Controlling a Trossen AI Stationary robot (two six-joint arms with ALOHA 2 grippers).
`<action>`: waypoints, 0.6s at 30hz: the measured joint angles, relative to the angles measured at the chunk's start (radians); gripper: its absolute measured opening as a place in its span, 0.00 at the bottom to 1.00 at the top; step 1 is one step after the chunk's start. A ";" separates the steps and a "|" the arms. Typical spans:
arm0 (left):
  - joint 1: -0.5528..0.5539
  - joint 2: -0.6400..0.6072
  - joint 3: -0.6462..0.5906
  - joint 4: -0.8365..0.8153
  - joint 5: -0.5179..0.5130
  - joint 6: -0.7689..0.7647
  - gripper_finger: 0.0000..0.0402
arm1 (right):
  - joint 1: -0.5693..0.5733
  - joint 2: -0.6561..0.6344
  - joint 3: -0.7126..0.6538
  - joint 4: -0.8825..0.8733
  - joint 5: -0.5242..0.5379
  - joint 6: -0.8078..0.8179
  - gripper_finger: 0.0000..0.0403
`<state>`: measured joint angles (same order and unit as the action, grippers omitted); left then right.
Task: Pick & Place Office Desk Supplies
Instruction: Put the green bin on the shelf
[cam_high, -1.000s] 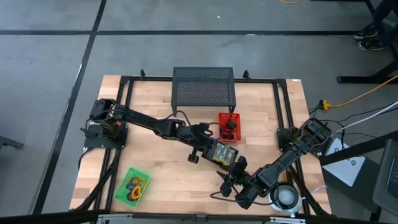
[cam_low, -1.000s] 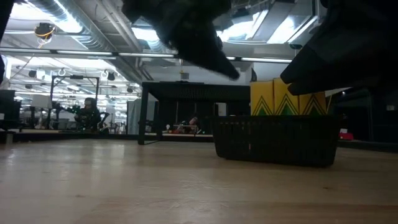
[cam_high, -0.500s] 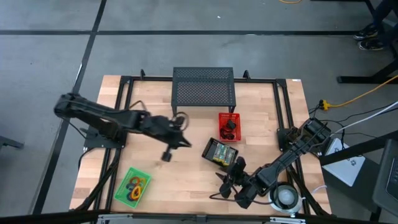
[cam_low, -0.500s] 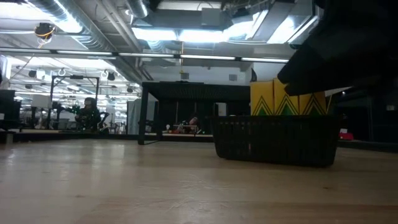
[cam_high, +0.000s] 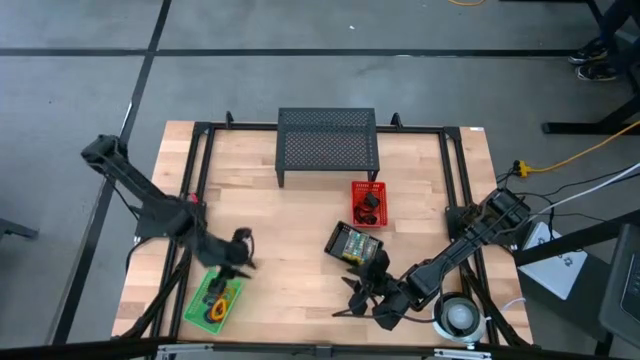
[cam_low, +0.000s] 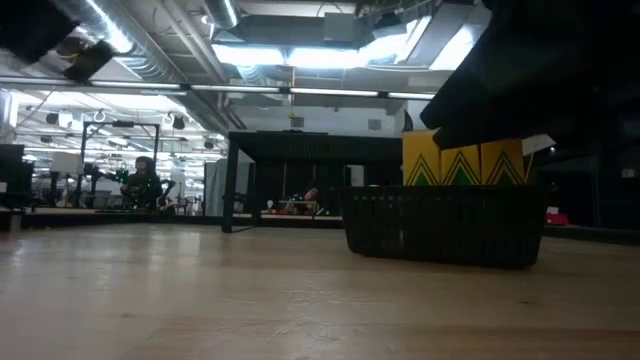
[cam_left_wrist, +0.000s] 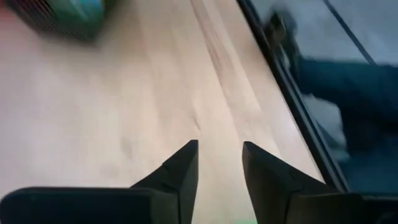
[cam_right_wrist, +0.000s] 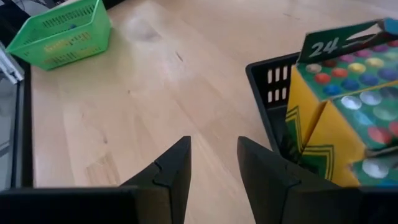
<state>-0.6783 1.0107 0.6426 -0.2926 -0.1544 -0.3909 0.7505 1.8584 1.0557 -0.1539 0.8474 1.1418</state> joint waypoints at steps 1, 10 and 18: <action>-0.028 0.012 -0.019 0.003 0.010 -0.041 0.31 | -0.004 0.000 0.000 0.000 0.000 -0.002 0.33; -0.204 0.117 -0.033 -0.056 -0.060 -0.201 0.33 | -0.022 0.000 0.000 0.005 0.000 0.025 0.33; -0.275 0.118 0.079 -0.326 -0.122 -0.236 0.33 | -0.022 0.000 0.000 0.005 0.000 0.028 0.33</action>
<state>-0.9536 1.1282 0.7218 -0.6185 -0.2766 -0.6271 0.7280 1.8584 1.0557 -0.1485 0.8474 1.1702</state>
